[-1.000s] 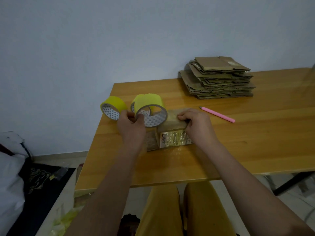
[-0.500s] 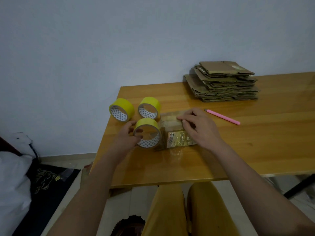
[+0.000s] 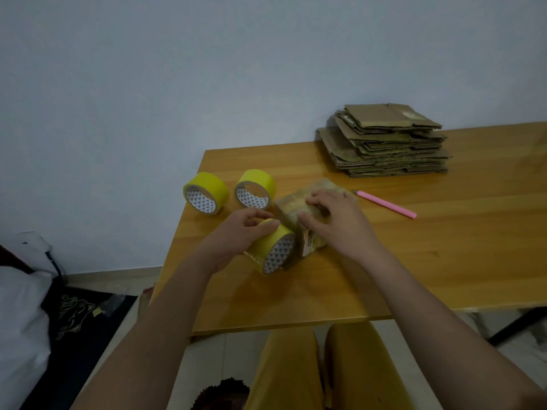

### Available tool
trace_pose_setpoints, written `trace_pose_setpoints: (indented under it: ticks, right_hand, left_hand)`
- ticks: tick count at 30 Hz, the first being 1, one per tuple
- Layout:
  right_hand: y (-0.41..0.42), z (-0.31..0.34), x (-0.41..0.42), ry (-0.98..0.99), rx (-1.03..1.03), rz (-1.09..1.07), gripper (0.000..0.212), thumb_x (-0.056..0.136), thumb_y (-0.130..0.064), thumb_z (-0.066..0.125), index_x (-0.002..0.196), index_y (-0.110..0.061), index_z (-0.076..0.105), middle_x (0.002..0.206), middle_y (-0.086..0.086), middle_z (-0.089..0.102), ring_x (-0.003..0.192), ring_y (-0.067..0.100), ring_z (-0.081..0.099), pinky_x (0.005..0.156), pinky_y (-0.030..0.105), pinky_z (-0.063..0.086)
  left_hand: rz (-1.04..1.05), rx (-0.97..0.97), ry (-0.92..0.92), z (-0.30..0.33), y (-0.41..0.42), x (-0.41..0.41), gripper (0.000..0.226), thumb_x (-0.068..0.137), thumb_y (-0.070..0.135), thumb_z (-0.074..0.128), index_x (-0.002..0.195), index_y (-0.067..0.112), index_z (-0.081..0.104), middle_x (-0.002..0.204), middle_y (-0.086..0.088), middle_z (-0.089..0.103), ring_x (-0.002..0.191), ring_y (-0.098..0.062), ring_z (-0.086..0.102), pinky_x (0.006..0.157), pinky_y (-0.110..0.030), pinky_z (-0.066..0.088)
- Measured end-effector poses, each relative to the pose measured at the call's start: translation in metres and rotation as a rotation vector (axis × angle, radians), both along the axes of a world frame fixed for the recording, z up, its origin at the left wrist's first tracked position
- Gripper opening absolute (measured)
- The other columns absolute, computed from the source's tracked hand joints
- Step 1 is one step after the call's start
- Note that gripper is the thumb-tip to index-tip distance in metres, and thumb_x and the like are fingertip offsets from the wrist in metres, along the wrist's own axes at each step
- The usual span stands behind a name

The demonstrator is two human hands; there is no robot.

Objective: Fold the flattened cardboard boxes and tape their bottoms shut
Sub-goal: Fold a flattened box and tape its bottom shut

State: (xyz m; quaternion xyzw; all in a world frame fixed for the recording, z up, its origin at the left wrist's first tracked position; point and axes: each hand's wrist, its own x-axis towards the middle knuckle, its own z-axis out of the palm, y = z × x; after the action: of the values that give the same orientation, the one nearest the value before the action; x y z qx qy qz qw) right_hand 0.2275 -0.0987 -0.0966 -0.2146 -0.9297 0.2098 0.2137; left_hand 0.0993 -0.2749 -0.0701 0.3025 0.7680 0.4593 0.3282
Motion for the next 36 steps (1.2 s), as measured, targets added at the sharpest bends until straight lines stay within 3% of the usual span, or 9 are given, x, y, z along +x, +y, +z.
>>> trace_pose_setpoints:
  ticks: [4, 8, 14, 16, 19, 23, 32, 34, 36]
  right_hand:
    - [0.013, 0.008, 0.004, 0.012, -0.048, 0.121, 0.036, 0.095, -0.043, 0.054, 0.128, -0.030, 0.061, 0.143, -0.010, 0.052, 0.142, 0.011, 0.032, 0.121, 0.042, 0.010]
    - [0.021, 0.015, -0.002, -0.048, -0.098, 0.138, 0.032, 0.097, -0.038, 0.054, 0.127, -0.033, 0.061, 0.144, -0.014, 0.050, 0.143, 0.009, 0.028, 0.121, 0.040, 0.008]
    - [0.006, 0.013, -0.012, 0.015, -0.115, 0.095, 0.030, 0.101, -0.020, 0.048, 0.126, -0.025, 0.063, 0.142, -0.001, 0.054, 0.142, 0.018, 0.034, 0.115, 0.045, 0.032]
    - [-0.003, 0.008, -0.013, 0.018, -0.098, 0.041, 0.029, 0.101, -0.036, 0.044, 0.120, -0.025, 0.064, 0.138, 0.001, 0.057, 0.143, 0.022, 0.033, 0.112, 0.049, 0.033]
    - [-0.012, 0.009, -0.014, -0.034, -0.099, -0.044, 0.058, 0.083, -0.072, 0.049, 0.119, -0.028, 0.061, 0.141, 0.001, 0.054, 0.143, 0.022, 0.031, 0.110, 0.050, 0.035]
    - [-0.015, 0.014, -0.016, -0.047, 0.042, -0.026, 0.055, 0.082, -0.056, 0.068, 0.122, -0.020, 0.058, 0.135, 0.003, 0.056, 0.139, 0.027, 0.034, 0.110, 0.042, 0.032]
    - [-0.013, 0.013, -0.015, -0.067, 0.095, -0.018, 0.058, 0.079, -0.052, 0.073, 0.123, -0.020, 0.057, 0.140, 0.006, 0.054, 0.141, 0.025, 0.033, 0.111, 0.040, 0.031]
    - [-0.005, 0.011, -0.011, -0.021, -0.017, 0.039, 0.057, 0.081, -0.051, 0.071, 0.128, -0.022, 0.058, 0.143, -0.003, 0.051, 0.141, 0.015, 0.033, 0.113, 0.037, 0.028]
    - [0.007, 0.012, 0.002, 0.139, -0.353, 0.112, 0.043, 0.090, -0.046, 0.062, 0.128, -0.025, 0.061, 0.138, -0.014, 0.054, 0.129, -0.003, 0.041, 0.108, 0.027, 0.036]
  left_hand:
    - [0.001, -0.066, -0.042, 0.006, 0.007, -0.001, 0.030, 0.083, 0.036, 0.073, 0.109, 0.022, 0.066, 0.113, -0.007, 0.065, 0.105, -0.026, 0.063, 0.094, -0.047, 0.052]
    - [-0.008, -0.224, -0.039, 0.004, 0.010, 0.005, 0.019, 0.086, 0.027, 0.072, 0.100, 0.013, 0.072, 0.096, -0.008, 0.072, 0.093, -0.022, 0.067, 0.087, -0.038, 0.056]
    - [0.113, -0.169, -0.079, -0.009, 0.011, 0.015, 0.024, 0.085, 0.031, 0.073, 0.099, 0.012, 0.073, 0.100, -0.011, 0.072, 0.095, -0.028, 0.068, 0.091, -0.045, 0.055]
    - [0.122, -0.176, -0.061, -0.010, 0.015, 0.018, 0.021, 0.086, 0.032, 0.071, 0.098, 0.014, 0.072, 0.097, -0.008, 0.072, 0.093, -0.026, 0.067, 0.090, -0.044, 0.055]
    - [0.142, -0.188, -0.042, -0.007, 0.020, 0.020, 0.016, 0.090, 0.027, 0.065, 0.095, 0.012, 0.069, 0.090, -0.007, 0.070, 0.085, -0.023, 0.066, 0.080, -0.037, 0.056]
    - [0.195, -0.187, -0.056, -0.005, 0.025, 0.018, 0.022, 0.092, 0.027, 0.063, 0.097, 0.008, 0.070, 0.094, -0.012, 0.070, 0.087, -0.026, 0.066, 0.079, -0.037, 0.054]
    - [0.267, -0.159, -0.115, -0.004, 0.029, 0.022, 0.019, 0.088, 0.020, 0.065, 0.096, 0.002, 0.069, 0.093, -0.016, 0.068, 0.080, -0.027, 0.064, 0.065, -0.034, 0.051]
    - [0.292, -0.148, -0.107, -0.004, 0.031, 0.023, 0.020, 0.088, 0.019, 0.066, 0.097, 0.001, 0.068, 0.097, -0.018, 0.067, 0.083, -0.029, 0.064, 0.070, -0.036, 0.052]
    - [0.294, -0.144, -0.101, -0.005, 0.033, 0.023, 0.016, 0.088, 0.019, 0.066, 0.092, 0.004, 0.067, 0.096, -0.017, 0.066, 0.085, -0.030, 0.064, 0.073, -0.036, 0.051]
